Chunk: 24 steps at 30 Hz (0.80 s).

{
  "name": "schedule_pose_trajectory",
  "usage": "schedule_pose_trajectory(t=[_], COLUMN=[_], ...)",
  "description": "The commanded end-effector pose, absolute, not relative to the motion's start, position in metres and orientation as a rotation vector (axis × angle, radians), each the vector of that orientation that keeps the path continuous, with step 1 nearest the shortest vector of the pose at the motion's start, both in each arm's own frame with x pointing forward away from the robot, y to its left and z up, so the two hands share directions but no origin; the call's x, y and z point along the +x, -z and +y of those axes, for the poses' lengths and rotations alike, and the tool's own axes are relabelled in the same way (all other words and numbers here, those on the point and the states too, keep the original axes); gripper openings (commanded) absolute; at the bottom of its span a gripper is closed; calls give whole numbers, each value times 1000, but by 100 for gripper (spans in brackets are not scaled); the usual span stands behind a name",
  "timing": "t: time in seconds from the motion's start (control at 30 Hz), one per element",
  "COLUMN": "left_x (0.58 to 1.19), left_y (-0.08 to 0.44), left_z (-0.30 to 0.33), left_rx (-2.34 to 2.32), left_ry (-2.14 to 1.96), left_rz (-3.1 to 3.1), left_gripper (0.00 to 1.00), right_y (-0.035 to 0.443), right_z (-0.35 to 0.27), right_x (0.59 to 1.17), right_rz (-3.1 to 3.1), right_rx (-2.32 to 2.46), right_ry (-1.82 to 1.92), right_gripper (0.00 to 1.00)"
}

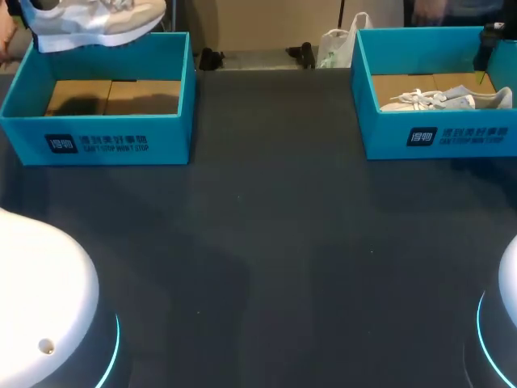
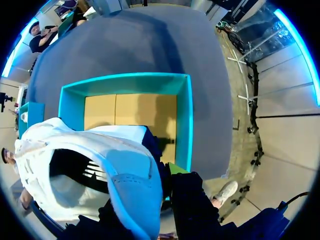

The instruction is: Take the shoe out of the shoebox, open the shoe tongue, remove and reinsert the insole, then place the shoe into the shoebox

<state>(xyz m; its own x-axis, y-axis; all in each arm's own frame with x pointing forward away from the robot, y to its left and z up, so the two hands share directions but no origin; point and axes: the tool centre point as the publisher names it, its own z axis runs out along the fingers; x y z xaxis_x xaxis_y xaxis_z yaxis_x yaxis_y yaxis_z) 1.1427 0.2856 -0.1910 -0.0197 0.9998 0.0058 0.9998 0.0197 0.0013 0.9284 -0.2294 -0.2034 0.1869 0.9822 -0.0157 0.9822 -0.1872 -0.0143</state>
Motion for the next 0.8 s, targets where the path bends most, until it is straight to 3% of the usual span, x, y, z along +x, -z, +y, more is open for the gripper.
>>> schedule_pose_trajectory(t=[0.03,0.8], left_x=[1127,986], left_y=[189,149], left_z=[284,206], left_rx=[-2258,-2175], left_ry=[164,263], left_rz=[-2303,-2432], left_gripper=[0,0], right_y=[203,203], right_z=[-229,-229], right_x=[927,927], right_rz=[-2002,-2002], right_rx=[-2423,-2423], right_ry=[-31,-31], right_gripper=[100,100])
